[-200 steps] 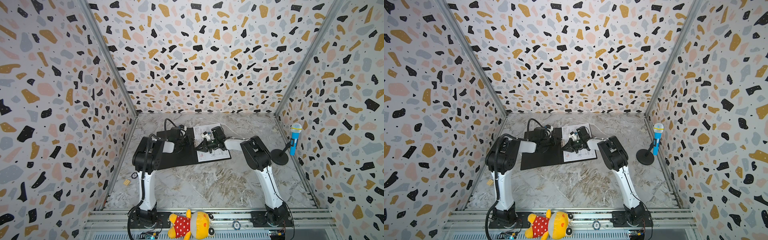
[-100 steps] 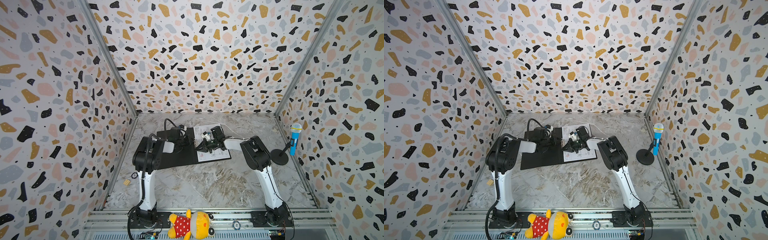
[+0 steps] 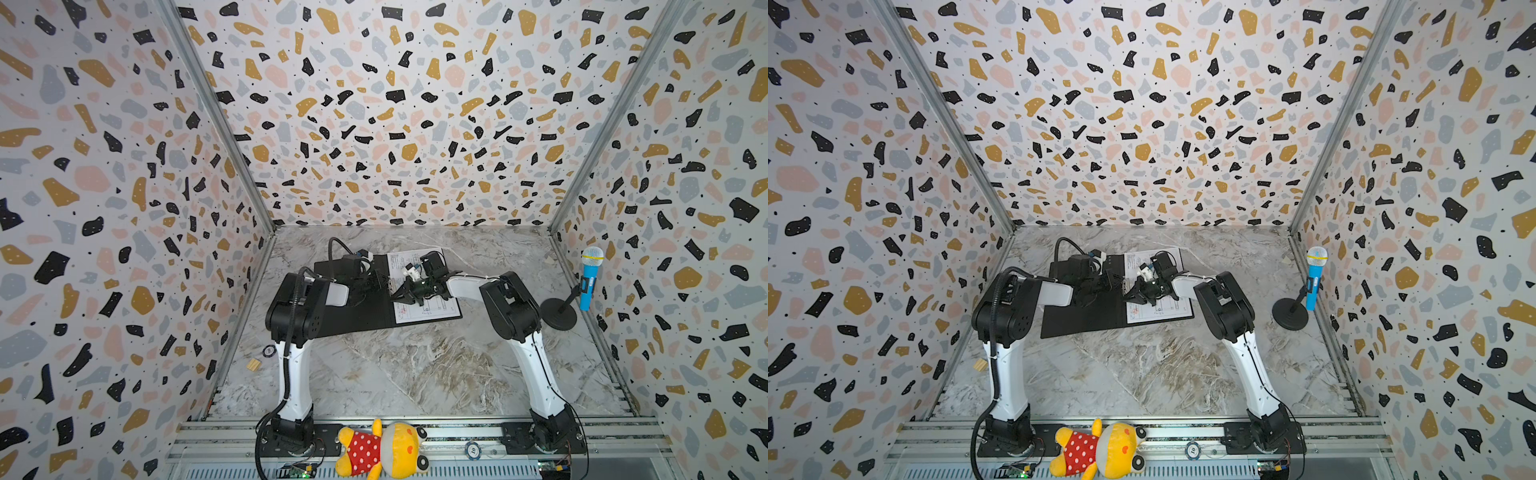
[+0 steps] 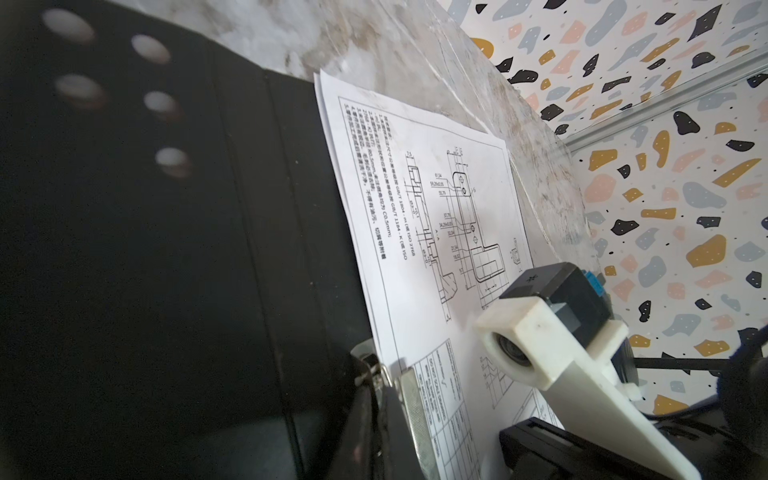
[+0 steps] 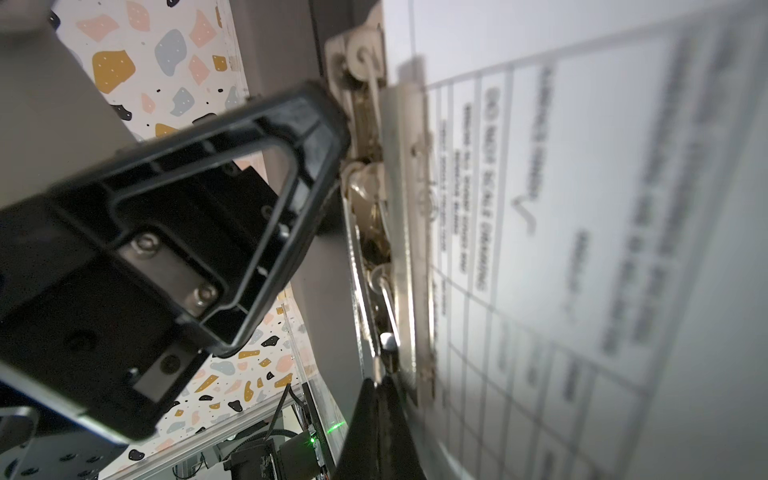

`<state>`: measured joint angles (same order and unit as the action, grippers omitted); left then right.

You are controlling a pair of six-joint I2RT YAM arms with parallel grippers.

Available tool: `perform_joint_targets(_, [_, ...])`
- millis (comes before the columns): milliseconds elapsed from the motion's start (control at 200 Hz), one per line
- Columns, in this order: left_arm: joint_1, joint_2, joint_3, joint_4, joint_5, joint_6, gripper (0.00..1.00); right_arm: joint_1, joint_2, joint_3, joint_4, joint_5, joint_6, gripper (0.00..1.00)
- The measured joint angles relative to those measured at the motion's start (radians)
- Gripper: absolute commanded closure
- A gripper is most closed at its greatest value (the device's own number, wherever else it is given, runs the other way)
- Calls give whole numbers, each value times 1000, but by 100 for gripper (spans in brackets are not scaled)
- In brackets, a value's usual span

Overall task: Put the files into the folder
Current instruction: 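Push the metal clip lever fully down with the right gripper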

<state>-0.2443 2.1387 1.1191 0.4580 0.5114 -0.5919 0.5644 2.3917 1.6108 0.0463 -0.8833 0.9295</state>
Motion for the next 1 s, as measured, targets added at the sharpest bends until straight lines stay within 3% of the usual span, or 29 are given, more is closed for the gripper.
perform_joint_targets(210, [-1, 0, 0, 3, -5, 0, 94, 1, -1, -6, 29, -7, 43, 90])
perform_joint_targets(400, [-1, 0, 1, -1, -5, 2, 94, 2, -10, -24, 80, -4, 80, 66])
perform_joint_targets(571, [-1, 0, 1, -3, -6, 5, 94, 2, -39, -52, 121, 14, 96, 50])
perform_joint_targets(1001, [-1, 0, 11, -26, -6, 13, 94, 0, -116, -168, 208, 51, 161, 44])
